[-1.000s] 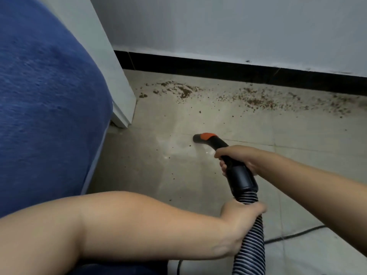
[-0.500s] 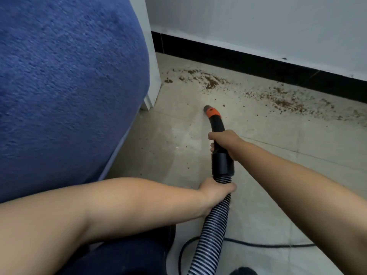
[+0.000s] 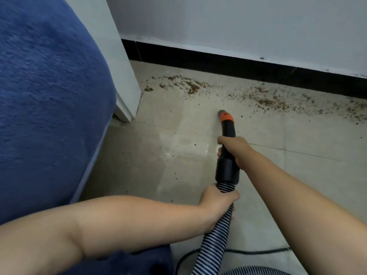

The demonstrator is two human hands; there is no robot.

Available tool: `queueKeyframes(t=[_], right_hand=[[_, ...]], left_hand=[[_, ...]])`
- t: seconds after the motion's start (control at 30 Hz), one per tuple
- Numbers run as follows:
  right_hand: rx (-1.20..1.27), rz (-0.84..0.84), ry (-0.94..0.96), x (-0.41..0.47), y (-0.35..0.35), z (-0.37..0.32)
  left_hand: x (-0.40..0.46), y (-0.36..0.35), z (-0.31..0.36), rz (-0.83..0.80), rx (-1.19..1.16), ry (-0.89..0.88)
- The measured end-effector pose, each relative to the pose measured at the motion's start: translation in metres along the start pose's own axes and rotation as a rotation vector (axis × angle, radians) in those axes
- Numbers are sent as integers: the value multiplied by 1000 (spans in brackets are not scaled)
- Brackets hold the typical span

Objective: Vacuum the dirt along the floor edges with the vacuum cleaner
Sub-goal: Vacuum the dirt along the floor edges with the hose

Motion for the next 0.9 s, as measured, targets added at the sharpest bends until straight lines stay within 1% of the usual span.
queueKeyframes(t=[0.17, 0.33, 0.47, 0.63, 0.73, 0.9], right_hand=[[-197, -174, 48, -2, -59, -10], [-311, -271, 93, 2, -112, -37], [-450, -365, 112, 3, -146, -48], [-369, -328, 147, 19, -161, -65], [-378, -343, 159, 26, -172, -79], [-371, -367, 156, 38, -181, -103]], left_hand=[[-7, 21, -2, 77, -126, 56], [4, 50, 16, 212, -248, 3], [11, 61, 24, 293, -364, 13], [25, 83, 37, 355, -377, -9], [35, 91, 48, 376, -386, -22], [53, 97, 71, 362, -454, -42]])
Point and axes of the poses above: each hand's wrist, its own x-axis towards the middle knuckle, its own y-axis out of the back of the hand, z = x × y, the point moved 7 cm from there along x, towards the middle knuckle, and after that the axes turned 6 degrees about -y, right-handed, at the moved point
